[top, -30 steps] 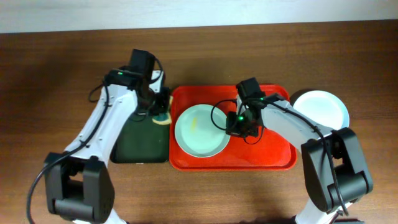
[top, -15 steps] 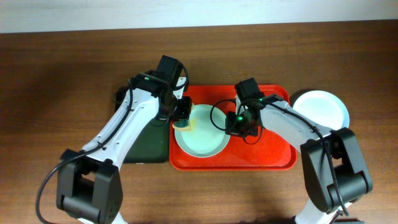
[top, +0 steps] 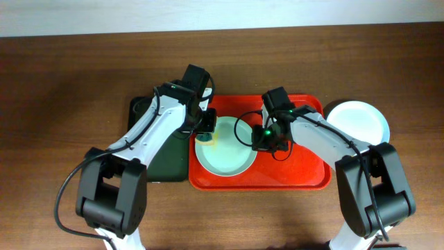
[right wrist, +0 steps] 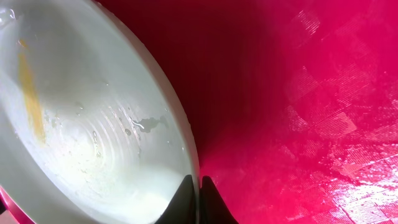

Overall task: Clean dirty plates on tray and stack at the side
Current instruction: 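Move the sponge over the pale green plate with the left gripper, then scrub the pale green plate with the sponge in the left gripper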

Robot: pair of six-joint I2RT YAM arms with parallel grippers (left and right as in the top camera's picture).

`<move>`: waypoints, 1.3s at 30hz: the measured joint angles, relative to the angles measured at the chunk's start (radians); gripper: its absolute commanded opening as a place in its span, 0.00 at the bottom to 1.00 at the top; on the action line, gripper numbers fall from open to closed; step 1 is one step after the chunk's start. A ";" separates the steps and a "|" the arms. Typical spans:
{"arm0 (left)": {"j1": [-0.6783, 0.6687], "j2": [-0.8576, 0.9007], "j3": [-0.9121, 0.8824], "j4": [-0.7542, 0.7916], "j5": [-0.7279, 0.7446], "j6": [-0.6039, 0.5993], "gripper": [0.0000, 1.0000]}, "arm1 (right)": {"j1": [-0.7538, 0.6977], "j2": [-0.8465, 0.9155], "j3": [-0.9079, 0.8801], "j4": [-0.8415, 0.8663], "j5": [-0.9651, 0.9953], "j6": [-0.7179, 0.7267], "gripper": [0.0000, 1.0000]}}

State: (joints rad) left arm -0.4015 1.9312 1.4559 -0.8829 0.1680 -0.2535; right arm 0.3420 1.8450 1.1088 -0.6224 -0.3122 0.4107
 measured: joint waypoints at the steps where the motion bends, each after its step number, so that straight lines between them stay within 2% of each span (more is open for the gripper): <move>1: 0.000 0.007 0.000 0.003 0.000 0.000 0.00 | 0.000 0.000 0.000 0.000 0.000 0.000 0.04; 9: -0.002 0.115 0.000 0.013 0.001 0.003 0.00 | 0.000 0.000 0.000 0.000 0.000 0.000 0.04; 26: -0.078 0.178 0.045 0.001 -0.046 0.003 0.00 | 0.000 0.006 -0.002 0.000 0.034 -0.002 0.04; 28: -0.078 0.176 0.045 0.002 -0.034 0.009 0.00 | 0.000 0.006 -0.002 0.000 0.035 -0.003 0.04; 32: -0.082 0.163 0.031 0.011 0.087 0.037 0.00 | 0.000 0.006 -0.002 0.000 0.034 -0.003 0.04; 39: -0.050 0.005 0.014 0.013 0.169 0.052 0.00 | 0.000 0.006 -0.002 0.007 0.022 -0.003 0.04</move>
State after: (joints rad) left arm -0.4511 1.9366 1.4696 -0.8703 0.3367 -0.2016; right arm 0.3420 1.8507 1.1065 -0.6151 -0.2901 0.4076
